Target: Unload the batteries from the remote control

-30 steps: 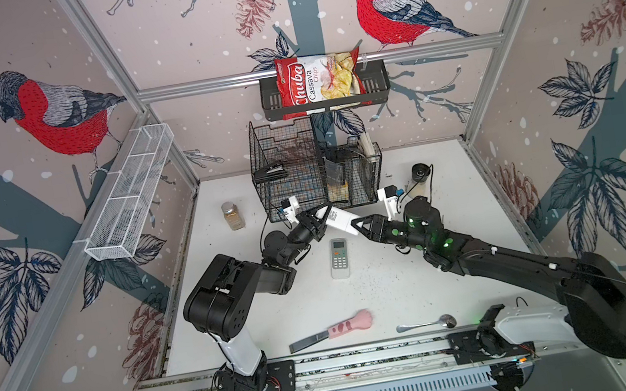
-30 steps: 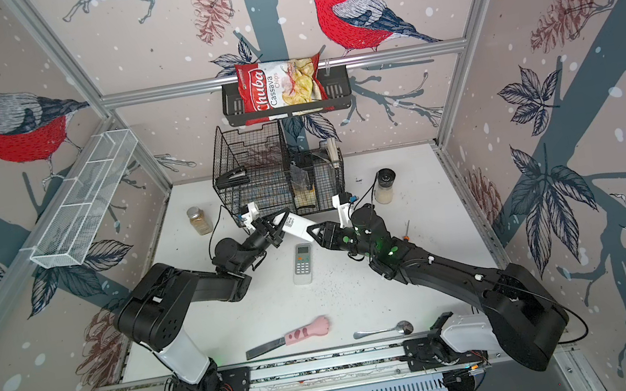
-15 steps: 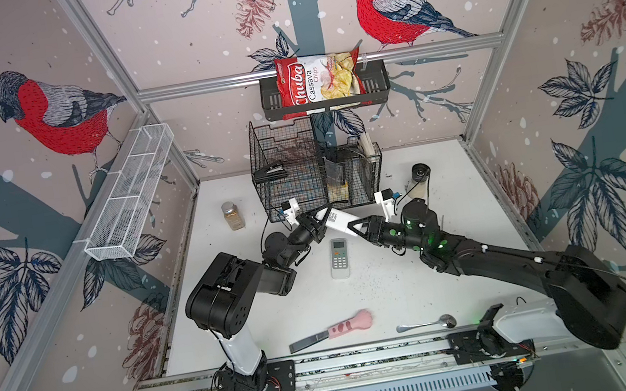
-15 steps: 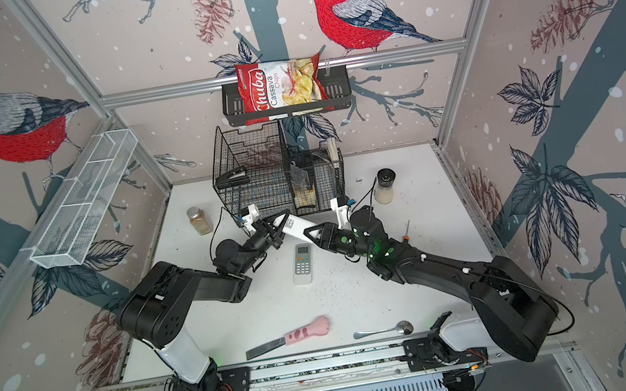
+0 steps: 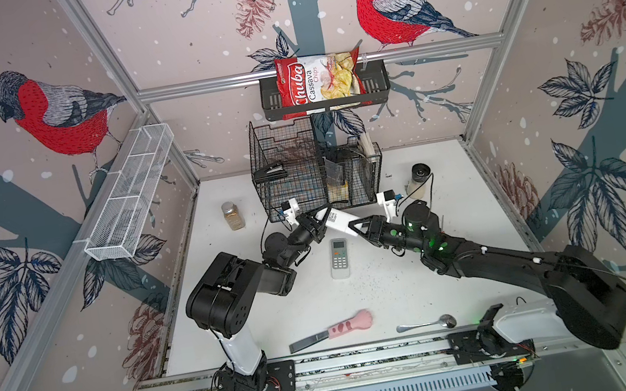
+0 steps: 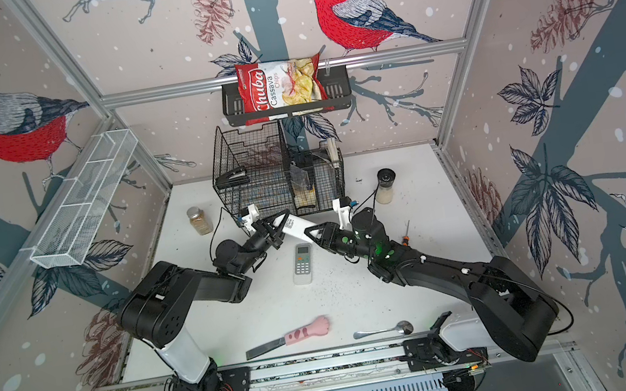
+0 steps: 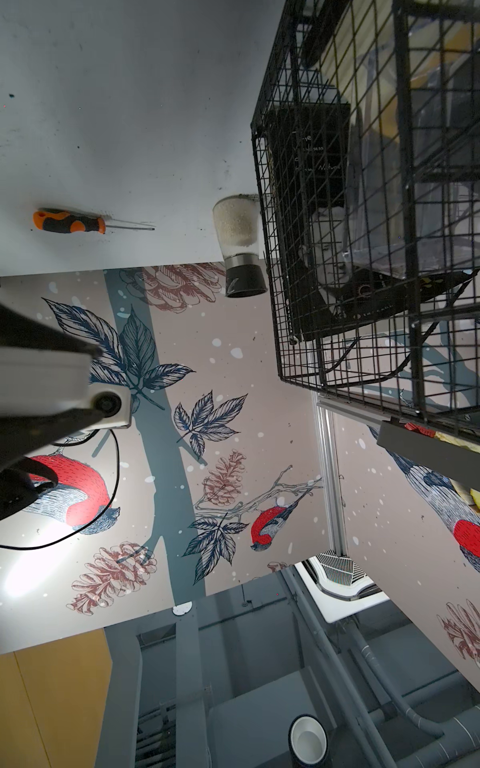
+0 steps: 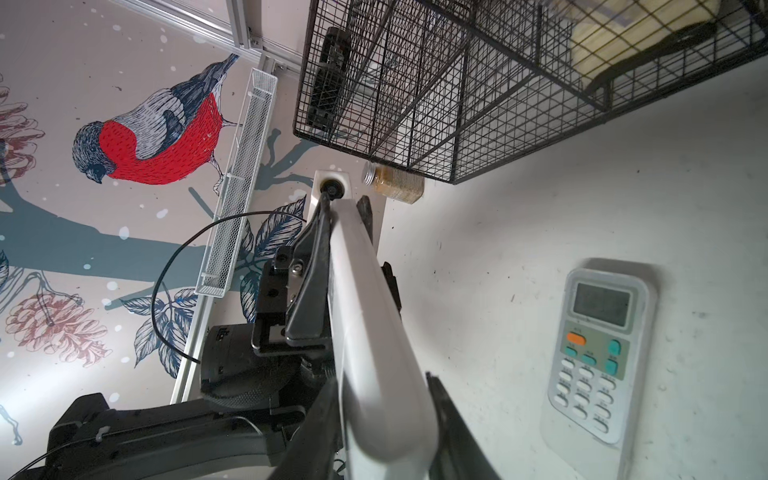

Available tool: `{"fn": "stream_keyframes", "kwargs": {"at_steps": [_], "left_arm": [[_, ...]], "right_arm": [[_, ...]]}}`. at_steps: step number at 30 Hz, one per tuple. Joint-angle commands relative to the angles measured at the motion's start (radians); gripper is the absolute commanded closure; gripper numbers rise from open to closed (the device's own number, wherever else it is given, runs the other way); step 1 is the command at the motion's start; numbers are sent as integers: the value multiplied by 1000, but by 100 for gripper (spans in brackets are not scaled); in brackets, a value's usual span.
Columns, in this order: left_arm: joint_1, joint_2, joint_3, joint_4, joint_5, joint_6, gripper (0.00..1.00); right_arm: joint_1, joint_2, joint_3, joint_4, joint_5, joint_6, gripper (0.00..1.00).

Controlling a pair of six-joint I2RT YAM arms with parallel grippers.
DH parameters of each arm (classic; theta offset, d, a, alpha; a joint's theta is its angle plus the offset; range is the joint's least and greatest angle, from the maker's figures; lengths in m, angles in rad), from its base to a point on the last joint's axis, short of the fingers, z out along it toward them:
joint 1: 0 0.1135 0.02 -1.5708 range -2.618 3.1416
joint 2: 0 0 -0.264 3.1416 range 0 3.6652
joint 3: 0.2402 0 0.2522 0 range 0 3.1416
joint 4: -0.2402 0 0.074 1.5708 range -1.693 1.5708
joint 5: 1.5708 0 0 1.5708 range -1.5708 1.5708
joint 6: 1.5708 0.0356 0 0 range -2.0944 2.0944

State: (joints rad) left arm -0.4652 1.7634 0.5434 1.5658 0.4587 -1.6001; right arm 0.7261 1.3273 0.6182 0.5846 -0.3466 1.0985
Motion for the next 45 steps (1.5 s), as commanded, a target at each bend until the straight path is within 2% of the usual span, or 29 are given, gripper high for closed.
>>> {"fn": "stream_keyframes", "kwargs": {"at_steps": [1, 10, 17, 35, 45], "left_arm": [[-1, -7, -1, 227, -8, -5, 100], [0, -9, 0, 233, -7, -6, 100], [4, -21, -1, 221, -5, -2, 100], [7, -17, -22, 234, -11, -7, 100], [7, -4, -19, 234, -15, -6, 100]], "right_arm": [[0, 9, 11, 50, 6, 6, 65], [1, -4, -3, 30, 18, 5, 75], [-2, -32, -24, 5, 28, -9, 77], [-8, -48, -44, 7, 32, -22, 69], [-5, -47, -31, -7, 22, -34, 55]]}}
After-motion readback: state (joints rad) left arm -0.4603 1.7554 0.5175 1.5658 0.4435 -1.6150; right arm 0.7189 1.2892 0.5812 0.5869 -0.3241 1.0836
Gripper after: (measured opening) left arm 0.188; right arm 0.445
